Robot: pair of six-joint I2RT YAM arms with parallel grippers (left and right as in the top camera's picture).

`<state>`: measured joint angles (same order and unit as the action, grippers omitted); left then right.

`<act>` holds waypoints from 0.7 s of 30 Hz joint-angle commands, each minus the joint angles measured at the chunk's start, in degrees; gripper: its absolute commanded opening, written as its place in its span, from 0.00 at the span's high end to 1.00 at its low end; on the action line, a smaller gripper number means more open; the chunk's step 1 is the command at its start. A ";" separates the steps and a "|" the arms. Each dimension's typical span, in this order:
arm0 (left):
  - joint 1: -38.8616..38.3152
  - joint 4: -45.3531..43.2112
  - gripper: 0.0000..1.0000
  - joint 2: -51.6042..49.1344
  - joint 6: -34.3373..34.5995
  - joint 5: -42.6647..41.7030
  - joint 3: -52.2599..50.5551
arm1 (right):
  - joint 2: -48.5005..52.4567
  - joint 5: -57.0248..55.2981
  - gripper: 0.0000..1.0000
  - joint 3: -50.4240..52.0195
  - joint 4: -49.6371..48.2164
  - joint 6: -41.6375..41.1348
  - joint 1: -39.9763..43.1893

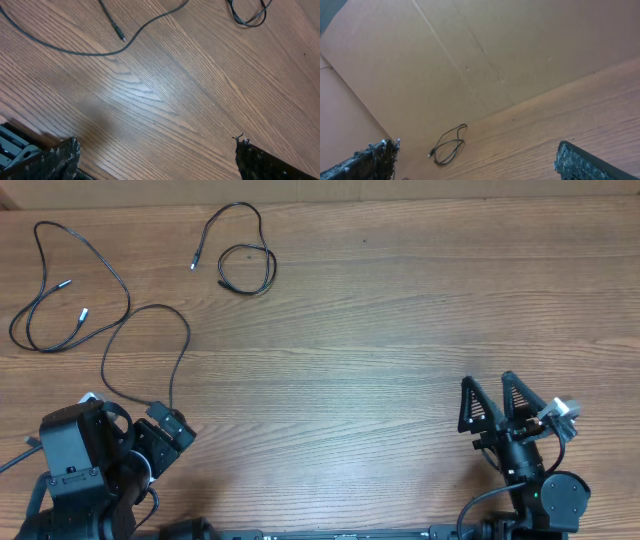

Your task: Untangle cables

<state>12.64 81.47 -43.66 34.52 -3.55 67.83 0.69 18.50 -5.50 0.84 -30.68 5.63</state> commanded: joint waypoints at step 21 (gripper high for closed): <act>0.09 -0.04 0.00 0.22 0.59 1.03 -0.02 | -0.52 -3.54 0.00 5.07 -1.25 3.50 0.24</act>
<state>12.64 81.47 -43.66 34.52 -3.55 67.83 0.69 17.19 -1.06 -1.08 -29.95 5.63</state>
